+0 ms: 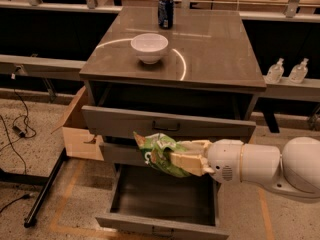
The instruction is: Place green rice chip bag into bottom drawer
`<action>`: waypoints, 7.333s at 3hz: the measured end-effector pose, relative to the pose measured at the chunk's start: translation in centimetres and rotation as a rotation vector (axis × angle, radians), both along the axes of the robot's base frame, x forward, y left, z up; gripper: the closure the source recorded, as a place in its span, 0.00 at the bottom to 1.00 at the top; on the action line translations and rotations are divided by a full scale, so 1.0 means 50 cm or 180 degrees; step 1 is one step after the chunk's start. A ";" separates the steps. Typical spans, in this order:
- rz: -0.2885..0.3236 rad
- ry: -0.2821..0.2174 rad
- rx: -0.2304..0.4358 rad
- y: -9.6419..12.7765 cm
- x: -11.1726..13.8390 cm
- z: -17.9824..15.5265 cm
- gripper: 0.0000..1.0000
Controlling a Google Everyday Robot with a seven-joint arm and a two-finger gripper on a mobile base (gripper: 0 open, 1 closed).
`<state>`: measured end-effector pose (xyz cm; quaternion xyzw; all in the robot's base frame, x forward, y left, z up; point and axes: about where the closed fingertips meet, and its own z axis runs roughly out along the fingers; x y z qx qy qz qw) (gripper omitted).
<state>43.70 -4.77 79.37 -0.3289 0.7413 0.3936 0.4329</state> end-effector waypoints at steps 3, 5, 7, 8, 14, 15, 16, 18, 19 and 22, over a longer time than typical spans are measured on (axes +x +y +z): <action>-0.0032 0.0017 -0.0150 -0.013 0.023 -0.139 1.00; -0.0082 -0.0049 -0.0206 -0.044 0.066 -0.344 1.00; 0.0015 -0.0094 -0.0150 -0.026 0.105 -0.513 1.00; 0.0145 0.0066 -0.0189 -0.013 0.123 -0.599 1.00; 0.0171 -0.0038 -0.0177 0.039 0.207 -0.954 1.00; 0.0192 -0.0110 -0.0329 0.034 0.238 -1.004 0.83; 0.0172 -0.0163 -0.0466 0.032 0.265 -1.043 0.59; 0.0113 -0.0146 -0.0625 0.042 0.279 -1.093 0.12; 0.0019 -0.0139 -0.0674 0.025 0.280 -1.093 0.00; -0.0419 -0.0019 -0.1104 -0.138 0.226 -1.025 0.00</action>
Offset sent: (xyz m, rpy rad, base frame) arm -0.0027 -0.0063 -0.0528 -0.0410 0.0515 -0.0245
